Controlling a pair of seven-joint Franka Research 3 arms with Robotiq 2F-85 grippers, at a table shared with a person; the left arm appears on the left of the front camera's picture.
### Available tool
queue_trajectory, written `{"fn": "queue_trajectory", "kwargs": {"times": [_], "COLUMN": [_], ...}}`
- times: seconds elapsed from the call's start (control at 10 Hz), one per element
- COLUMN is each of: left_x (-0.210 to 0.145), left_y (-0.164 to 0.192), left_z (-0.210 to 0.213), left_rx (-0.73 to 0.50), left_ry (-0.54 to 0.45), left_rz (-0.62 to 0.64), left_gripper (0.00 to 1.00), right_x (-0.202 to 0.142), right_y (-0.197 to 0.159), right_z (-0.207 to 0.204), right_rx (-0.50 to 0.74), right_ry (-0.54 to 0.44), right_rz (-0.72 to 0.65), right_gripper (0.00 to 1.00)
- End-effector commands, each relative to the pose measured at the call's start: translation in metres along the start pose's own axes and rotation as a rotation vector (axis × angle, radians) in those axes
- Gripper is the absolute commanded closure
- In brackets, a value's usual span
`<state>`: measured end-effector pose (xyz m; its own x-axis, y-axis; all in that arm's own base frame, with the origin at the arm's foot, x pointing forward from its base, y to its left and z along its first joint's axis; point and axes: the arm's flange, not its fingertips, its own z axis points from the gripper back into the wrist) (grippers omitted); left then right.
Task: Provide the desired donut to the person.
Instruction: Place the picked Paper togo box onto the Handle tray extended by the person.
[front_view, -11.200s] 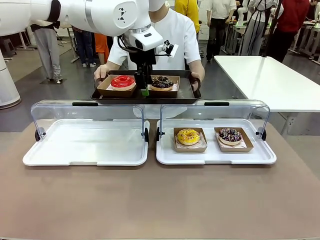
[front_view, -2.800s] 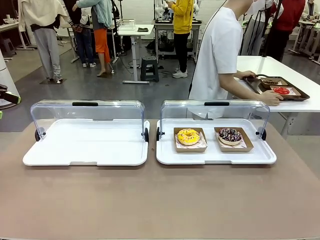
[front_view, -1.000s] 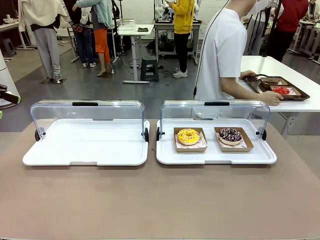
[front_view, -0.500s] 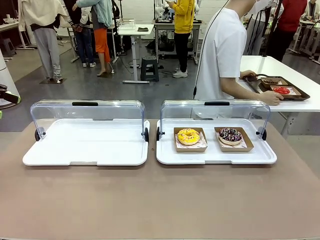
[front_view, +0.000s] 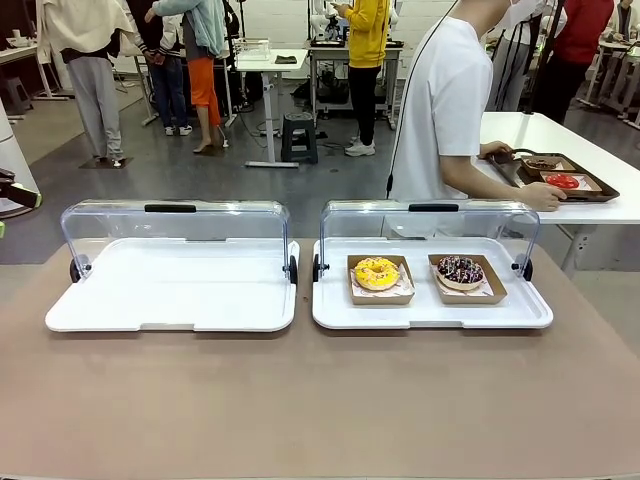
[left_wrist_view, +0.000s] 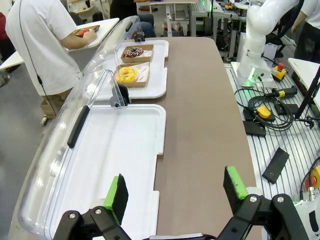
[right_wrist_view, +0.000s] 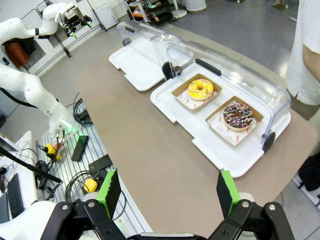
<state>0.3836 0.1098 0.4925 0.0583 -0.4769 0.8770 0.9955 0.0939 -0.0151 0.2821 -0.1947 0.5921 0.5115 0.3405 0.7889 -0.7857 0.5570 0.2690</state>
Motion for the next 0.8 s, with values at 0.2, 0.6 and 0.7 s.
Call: {"fn": "queue_trajectory", "kwargs": {"times": [0.2,0.6,0.7], "left_x": [-0.0016,-0.0016,-0.0016], "left_y": [-0.0011,-0.0011,-0.0011], "left_z": [0.0014,0.0014,0.0014], "left_rx": [-0.001,-0.001,-0.001], "left_ry": [-0.009,-0.009,-0.009], "left_rz": [-0.011,-0.011,-0.011], "left_gripper": [0.00,0.00,0.00], "right_x": [0.0010,0.0010,0.0010], "right_y": [-0.0007,-0.0007,-0.0007], "right_z": [-0.0008,-0.0008,-0.0008], "right_rx": [0.013,0.013,0.013], "right_ry": [-0.019,-0.019,-0.019], "right_rz": [0.014,0.014,0.014], "right_gripper": [0.00,0.00,0.00]}}
